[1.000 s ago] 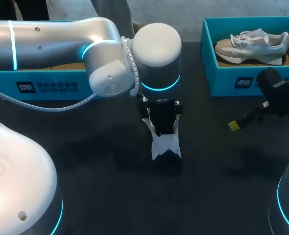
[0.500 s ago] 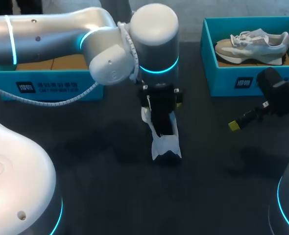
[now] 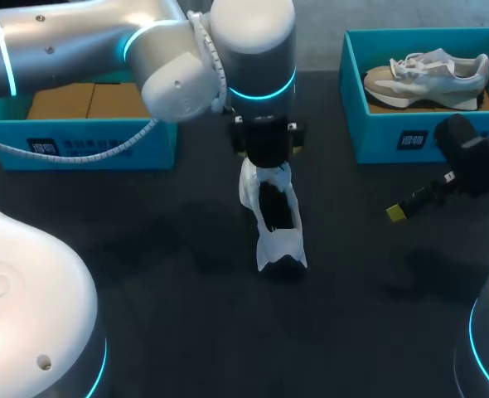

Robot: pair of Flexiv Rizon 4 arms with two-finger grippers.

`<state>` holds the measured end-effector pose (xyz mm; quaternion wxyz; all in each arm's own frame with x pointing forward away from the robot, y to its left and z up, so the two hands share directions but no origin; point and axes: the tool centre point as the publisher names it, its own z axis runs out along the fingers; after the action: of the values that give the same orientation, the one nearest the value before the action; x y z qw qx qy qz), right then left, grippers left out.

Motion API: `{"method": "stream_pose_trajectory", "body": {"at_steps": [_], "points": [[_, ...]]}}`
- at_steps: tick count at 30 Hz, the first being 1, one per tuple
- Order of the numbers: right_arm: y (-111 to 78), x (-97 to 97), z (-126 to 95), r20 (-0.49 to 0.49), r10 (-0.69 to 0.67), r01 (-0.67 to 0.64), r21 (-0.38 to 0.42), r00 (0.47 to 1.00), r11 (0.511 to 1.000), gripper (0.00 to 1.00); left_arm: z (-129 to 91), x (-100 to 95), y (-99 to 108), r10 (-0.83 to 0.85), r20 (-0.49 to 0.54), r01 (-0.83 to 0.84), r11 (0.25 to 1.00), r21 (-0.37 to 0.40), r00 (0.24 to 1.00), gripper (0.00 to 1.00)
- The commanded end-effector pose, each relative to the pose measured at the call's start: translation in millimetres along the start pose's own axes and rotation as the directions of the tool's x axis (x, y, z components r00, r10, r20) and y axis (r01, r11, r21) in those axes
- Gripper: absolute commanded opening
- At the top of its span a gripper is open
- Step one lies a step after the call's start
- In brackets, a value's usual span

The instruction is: Take the shoe out of the shoebox, open the shoe tongue, remove and reinsert the insole, then place the shoe into the shoebox

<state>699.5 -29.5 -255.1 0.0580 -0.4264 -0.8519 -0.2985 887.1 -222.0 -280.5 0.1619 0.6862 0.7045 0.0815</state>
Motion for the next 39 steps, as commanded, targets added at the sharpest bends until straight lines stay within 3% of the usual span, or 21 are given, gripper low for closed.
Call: {"method": "stream_pose_trajectory", "body": {"at_steps": [1, 3, 5, 6, 12, 17, 28, 32, 39], "points": [[-0.5, 0.4, 0.1, 0.001, 0.0, 0.0, 0.001, 1.0, 1.0, 1.0, 0.6, -3.4, 5.4, 0.016, 0.012, -0.017, 1.0, 0.008, 1.0, 0.44], [-0.5, 0.4, 0.1, 0.001, 0.0, 0.0, 0.001, 1.0, 1.0, 1.0, 5.4, -8.1, 6.5, 0.024, 0.014, -0.025, 1.0, 0.013, 1.0, 0.33], [-0.5, 0.4, 0.1, 0.001, 0.0, 0.0, 0.001, 1.0, 1.0, 1.0, 9.1, -12.3, 6.1, 0.031, 0.015, -0.032, 0.999, 0.019, 0.999, 0.33], [-0.5, 0.4, 0.1, 0.001, 0.0, 0.0, 0.001, 1.0, 1.0, 1.0, 10.9, -14.3, 5.3, 0.033, 0.015, -0.034, 0.999, 0.023, 0.999, 0.25], [-0.5, 0.4, 0.1, 0.001, 0.0, 0.0, 0.001, 1.0, 1.0, 1.0, 19.7, -14.1, -2.4, 0.044, 0.011, -0.044, 0.998, 0.05, 0.999, 0.09], [-0.5, 0.4, 0.1, 0.001, 0.0, 0.0, 0.001, 1.0, 1.0, 1.0, 21.8, -4.6, -9.4, 0.047, 0.0, -0.046, 0.996, 0.071, 0.999, 0.02], [-0.5, 0.4, 0.1, 0.001, 0.0, 0.0, 0.001, 1.0, 1.0, 1.0, 23.5, 2.2, -43.8, 0.048, -0.016, -0.045, 0.99, 0.134, 0.999, 0.0], [-0.5, 0.4, 0.1, 0.001, 0.0, 0.0, 0.001, 1.0, 1.0, 1.0, 22.1, 5.1, -32.8, 0.02, -0.027, -0.017, 0.993, 0.121, 0.999, 0.1], [-0.5, 0.4, 0.1, 0.001, 0.0, 0.0, 0.001, 1.0, 1.0, 1.0, 19.1, 16.7, -10.6, -0.019, -0.046, 0.023, 0.995, 0.092, 0.999, 0.08]]}}
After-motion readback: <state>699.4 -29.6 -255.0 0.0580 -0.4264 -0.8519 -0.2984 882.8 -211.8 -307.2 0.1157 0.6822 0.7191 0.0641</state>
